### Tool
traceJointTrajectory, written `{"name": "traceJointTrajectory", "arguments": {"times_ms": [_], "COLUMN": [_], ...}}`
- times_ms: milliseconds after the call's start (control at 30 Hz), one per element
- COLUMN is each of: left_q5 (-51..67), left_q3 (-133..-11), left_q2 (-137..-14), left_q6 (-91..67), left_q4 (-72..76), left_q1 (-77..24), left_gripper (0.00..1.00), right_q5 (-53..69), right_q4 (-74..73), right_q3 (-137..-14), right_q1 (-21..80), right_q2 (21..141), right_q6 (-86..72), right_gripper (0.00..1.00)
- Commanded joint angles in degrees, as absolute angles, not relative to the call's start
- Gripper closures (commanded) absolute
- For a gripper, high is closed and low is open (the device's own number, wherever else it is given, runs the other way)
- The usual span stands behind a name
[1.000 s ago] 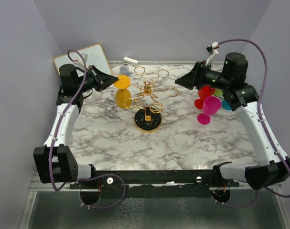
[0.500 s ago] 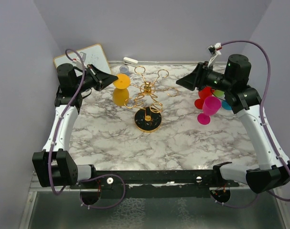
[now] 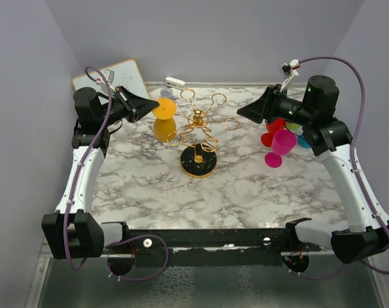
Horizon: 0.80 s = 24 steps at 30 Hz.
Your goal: Take the wine glass off the wine glass rack
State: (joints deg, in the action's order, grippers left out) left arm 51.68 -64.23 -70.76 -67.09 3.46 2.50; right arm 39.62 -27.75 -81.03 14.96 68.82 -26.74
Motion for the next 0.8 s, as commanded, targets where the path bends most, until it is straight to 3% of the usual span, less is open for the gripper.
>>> {"name": "traceJointTrajectory", "arguments": {"times_ms": [0,433,767], "left_q5": [52.88,49.99,46.06], "left_q3": [-64.59,-69.62,-78.96], "left_q2": [-69.79,-76.37,-82.28], "left_q6": [-68.55,-66.23,-58.70], "left_q4": [6.80,6.11,-2.81], "left_q1": [1.02,-3.74,-4.21], "left_gripper": [1.00,1.00,1.00], "right_q5": [38.67,38.75,38.94], "right_q4": [-25.42,-25.15,-25.01], "right_q3": [-80.27,-79.83,-80.13], "right_q1": [15.29,15.29,15.29], "right_q2": [67.61,67.41,67.81], "right_q6": [-27.50,-27.82,-27.77], "right_gripper": [0.55,0.55,0.55]}}
